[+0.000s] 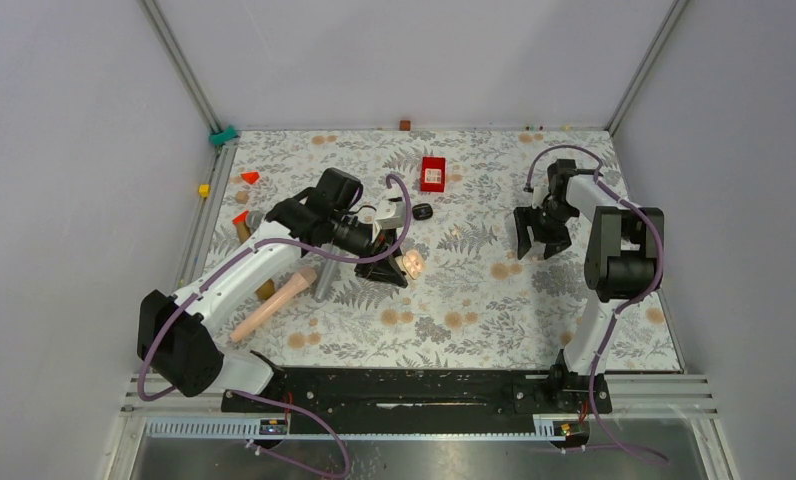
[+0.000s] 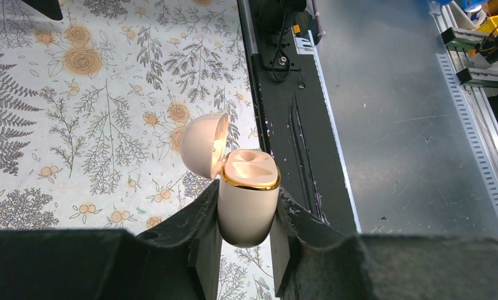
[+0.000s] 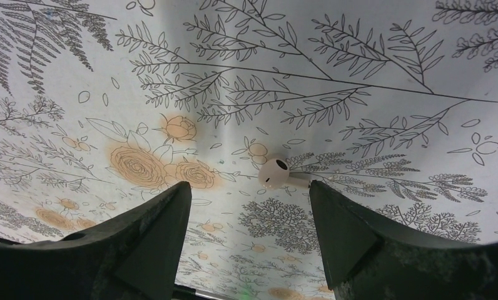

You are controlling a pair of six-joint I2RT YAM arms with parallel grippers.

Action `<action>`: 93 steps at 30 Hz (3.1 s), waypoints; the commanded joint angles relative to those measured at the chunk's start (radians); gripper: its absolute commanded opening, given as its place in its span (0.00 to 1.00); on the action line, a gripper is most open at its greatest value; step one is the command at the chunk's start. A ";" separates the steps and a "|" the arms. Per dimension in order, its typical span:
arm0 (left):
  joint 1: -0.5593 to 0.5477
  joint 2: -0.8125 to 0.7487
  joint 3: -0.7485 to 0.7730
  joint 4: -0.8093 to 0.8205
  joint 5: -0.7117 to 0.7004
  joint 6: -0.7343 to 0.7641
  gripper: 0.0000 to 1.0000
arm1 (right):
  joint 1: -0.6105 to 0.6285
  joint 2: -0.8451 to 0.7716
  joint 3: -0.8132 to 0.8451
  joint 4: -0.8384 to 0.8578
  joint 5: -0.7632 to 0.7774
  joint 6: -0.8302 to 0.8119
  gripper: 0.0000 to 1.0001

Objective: Insert the wireless bluetooth earbuds into the charging case
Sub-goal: Adjust the earbud at the center of the board.

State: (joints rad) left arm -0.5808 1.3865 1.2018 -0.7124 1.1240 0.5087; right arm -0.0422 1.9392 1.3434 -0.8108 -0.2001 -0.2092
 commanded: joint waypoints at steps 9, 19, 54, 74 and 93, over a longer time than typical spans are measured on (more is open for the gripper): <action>0.003 -0.033 0.003 0.026 0.009 0.027 0.00 | -0.005 0.004 0.007 -0.064 -0.074 -0.005 0.76; 0.003 -0.036 0.002 0.027 0.002 0.030 0.00 | -0.004 -0.019 0.005 -0.082 -0.077 -0.021 0.75; 0.004 -0.056 0.007 0.027 -0.026 0.030 0.00 | 0.037 0.104 0.142 -0.129 0.004 0.045 0.67; 0.004 -0.059 0.001 0.027 -0.029 0.039 0.00 | 0.119 0.105 0.150 -0.132 0.175 -0.213 0.57; 0.003 -0.064 0.002 0.028 -0.033 0.038 0.00 | 0.201 0.110 0.121 -0.140 0.268 -0.457 0.40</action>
State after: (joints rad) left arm -0.5808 1.3609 1.2018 -0.7120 1.0870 0.5243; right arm 0.1352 2.0811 1.4754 -0.9337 0.0387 -0.6098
